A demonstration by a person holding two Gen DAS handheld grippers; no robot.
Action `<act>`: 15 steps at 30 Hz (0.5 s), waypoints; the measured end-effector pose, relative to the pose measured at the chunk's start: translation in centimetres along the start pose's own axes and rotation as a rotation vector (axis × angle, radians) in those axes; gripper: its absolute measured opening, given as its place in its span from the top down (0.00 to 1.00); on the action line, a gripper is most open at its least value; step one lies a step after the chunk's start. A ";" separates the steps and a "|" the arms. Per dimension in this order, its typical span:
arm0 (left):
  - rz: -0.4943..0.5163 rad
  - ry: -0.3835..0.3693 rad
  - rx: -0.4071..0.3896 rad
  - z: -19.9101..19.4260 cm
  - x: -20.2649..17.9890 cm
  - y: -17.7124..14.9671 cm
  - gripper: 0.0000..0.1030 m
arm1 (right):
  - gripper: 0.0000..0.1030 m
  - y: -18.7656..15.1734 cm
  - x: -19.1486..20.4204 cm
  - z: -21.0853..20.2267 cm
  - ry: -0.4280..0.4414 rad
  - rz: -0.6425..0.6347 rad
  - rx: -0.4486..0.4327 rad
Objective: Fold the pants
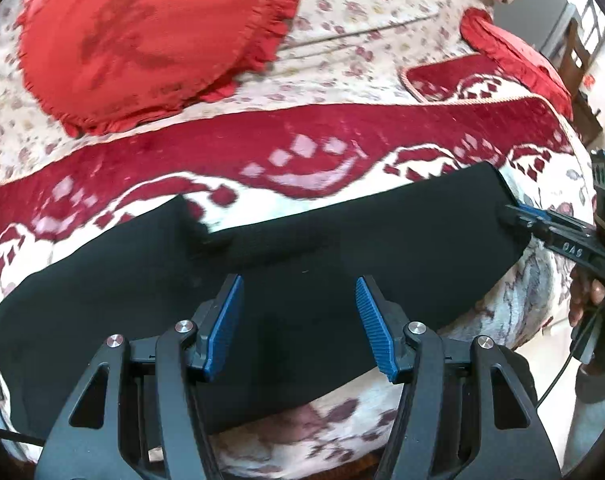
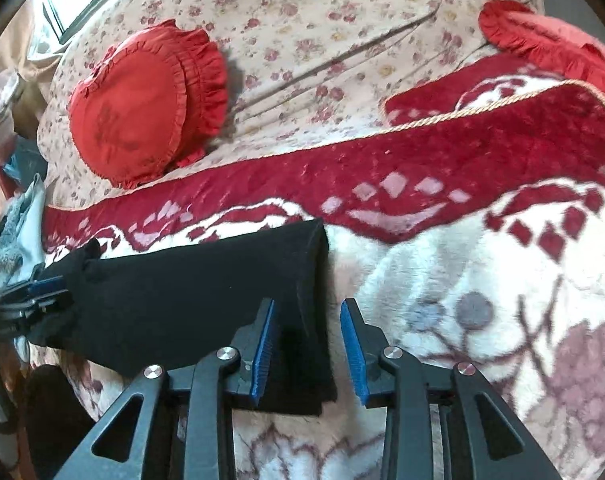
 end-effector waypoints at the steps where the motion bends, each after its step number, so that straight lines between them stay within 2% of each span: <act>1: 0.007 -0.002 0.003 0.2 -0.3 0.2 0.44 | 0.81 -0.2 0.4 0.2 -0.008 -0.024 0.001; 3: 0.024 -0.010 0.004 0.4 -1.1 0.7 0.44 | 0.89 -0.4 0.9 -0.3 -0.059 -0.075 -0.033; 5: 0.035 -0.020 0.004 0.7 -1.7 1.3 0.44 | 0.90 -0.8 0.4 -0.7 -0.043 -0.061 -0.031; 8: 0.029 -0.073 0.005 1.4 -3.0 2.4 0.44 | 0.90 -1.8 -1.0 0.7 -0.056 -0.022 0.004; 10: 0.024 -0.124 0.012 2.0 -4.1 3.2 0.44 | 0.90 -1.9 -1.4 0.3 -0.031 0.018 -0.023; 12: 0.027 -0.152 0.010 2.3 -5.1 4.2 0.44 | 0.85 -2.0 -2.0 -1.0 0.021 0.069 -0.061; 15: 0.045 -0.158 -0.001 2.7 -6.6 5.8 0.44 | 0.70 -2.6 -2.9 -2.3 0.055 0.105 -0.093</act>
Point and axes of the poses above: each gripper's, at about its wrist camera, not at the fingertips, and z roughly the way its jaws point, x to its left, y to its top, the point moved 5 cm from there along z, roughly the way its jaws point, and after that the axes turned 12 degrees about z, right-handed, at the moved point
